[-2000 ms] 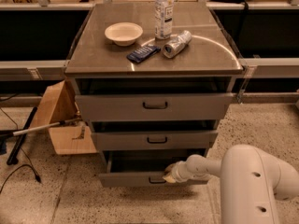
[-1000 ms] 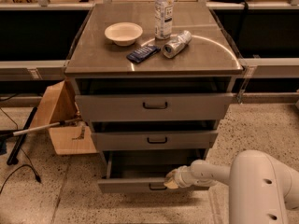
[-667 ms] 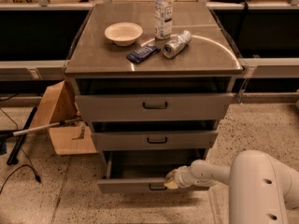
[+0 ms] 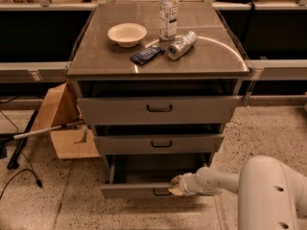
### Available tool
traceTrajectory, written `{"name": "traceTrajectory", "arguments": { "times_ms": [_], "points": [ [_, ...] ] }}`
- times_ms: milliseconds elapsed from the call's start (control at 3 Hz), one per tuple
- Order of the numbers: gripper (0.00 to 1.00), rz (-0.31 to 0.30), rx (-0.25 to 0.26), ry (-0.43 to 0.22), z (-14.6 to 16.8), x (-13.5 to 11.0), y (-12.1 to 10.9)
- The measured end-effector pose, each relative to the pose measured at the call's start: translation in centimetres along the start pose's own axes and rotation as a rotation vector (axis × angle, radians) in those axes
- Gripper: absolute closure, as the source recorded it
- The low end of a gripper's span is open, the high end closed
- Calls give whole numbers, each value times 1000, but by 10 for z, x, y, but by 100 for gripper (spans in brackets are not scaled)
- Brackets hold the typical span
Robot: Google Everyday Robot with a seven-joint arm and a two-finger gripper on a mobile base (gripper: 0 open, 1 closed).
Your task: Open bottom drawer
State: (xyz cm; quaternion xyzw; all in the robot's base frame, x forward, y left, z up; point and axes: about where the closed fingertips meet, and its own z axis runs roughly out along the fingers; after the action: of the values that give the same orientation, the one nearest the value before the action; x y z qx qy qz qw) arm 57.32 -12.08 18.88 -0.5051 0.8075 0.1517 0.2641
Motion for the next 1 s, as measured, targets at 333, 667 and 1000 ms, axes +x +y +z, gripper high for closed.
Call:
{"name": "traceTrajectory", "arguments": {
  "times_ms": [333, 667, 1000],
  "points": [
    [81, 0, 0, 0, 0, -2, 1],
    [100, 2, -9, 3, -3, 2, 10],
    [100, -1, -20, 5, -8, 7, 20]
  ]
}}
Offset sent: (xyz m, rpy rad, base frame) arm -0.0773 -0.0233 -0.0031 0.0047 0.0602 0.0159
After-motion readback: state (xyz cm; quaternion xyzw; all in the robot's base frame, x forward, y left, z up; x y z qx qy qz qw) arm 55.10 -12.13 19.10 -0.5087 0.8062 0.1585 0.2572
